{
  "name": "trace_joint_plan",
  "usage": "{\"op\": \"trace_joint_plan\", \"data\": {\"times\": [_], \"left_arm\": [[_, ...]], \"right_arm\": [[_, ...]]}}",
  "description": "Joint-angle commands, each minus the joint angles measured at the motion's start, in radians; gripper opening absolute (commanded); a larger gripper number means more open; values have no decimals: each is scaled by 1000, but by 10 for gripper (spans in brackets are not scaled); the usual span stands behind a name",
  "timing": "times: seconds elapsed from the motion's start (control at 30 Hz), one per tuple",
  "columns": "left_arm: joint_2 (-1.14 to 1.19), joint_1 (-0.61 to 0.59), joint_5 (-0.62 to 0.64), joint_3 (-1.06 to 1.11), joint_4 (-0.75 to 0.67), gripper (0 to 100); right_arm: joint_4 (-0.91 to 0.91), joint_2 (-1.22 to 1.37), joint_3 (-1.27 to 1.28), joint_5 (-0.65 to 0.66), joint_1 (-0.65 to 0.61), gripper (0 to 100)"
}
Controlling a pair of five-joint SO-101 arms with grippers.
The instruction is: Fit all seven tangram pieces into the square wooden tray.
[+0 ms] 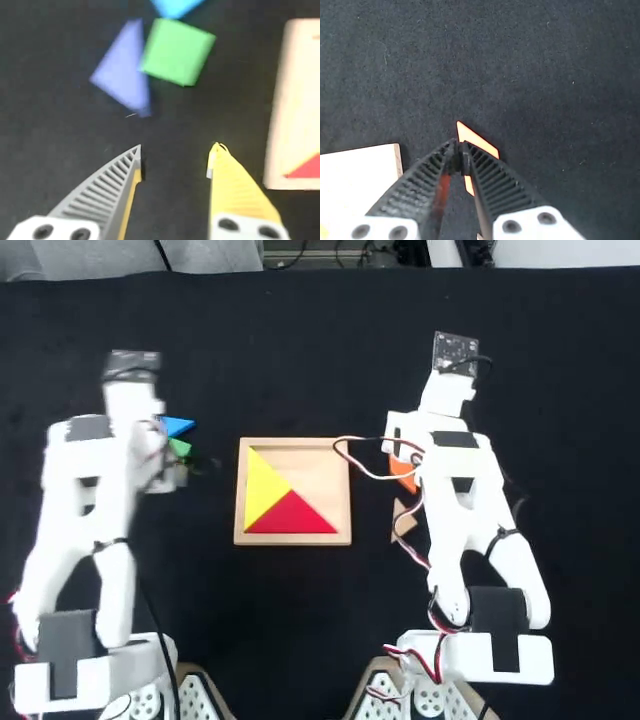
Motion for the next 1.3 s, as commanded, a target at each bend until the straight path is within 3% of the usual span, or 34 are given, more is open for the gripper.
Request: {"op": "trace_joint_plan", "data": {"times": [0.0, 0.17, 0.33, 0.47, 0.73, 0.83, 0.93, 1.27], "left_arm": [[3, 145, 81, 38, -147, 225], [5, 162, 118, 117, -334, 225], [6, 79, 173, 240, -511, 225], [5, 13, 176, 303, -634, 225], [5, 2, 184, 321, -647, 225], [5, 2, 184, 331, -652, 225], [5, 2, 184, 331, -651, 225], [5, 2, 184, 332, -654, 223]], "right_arm": [[-17, -10, -5, -9, 12, 11], [-8, -7, -8, -9, 14, 19], [52, 12, -44, -2, -31, 142], [64, 119, -113, -2, -69, 124], [356, 403, -467, -71, -64, 126], [433, 427, -526, -91, -58, 194], [450, 403, -530, -71, -57, 257], [411, 255, -395, -11, -51, 237]]}}
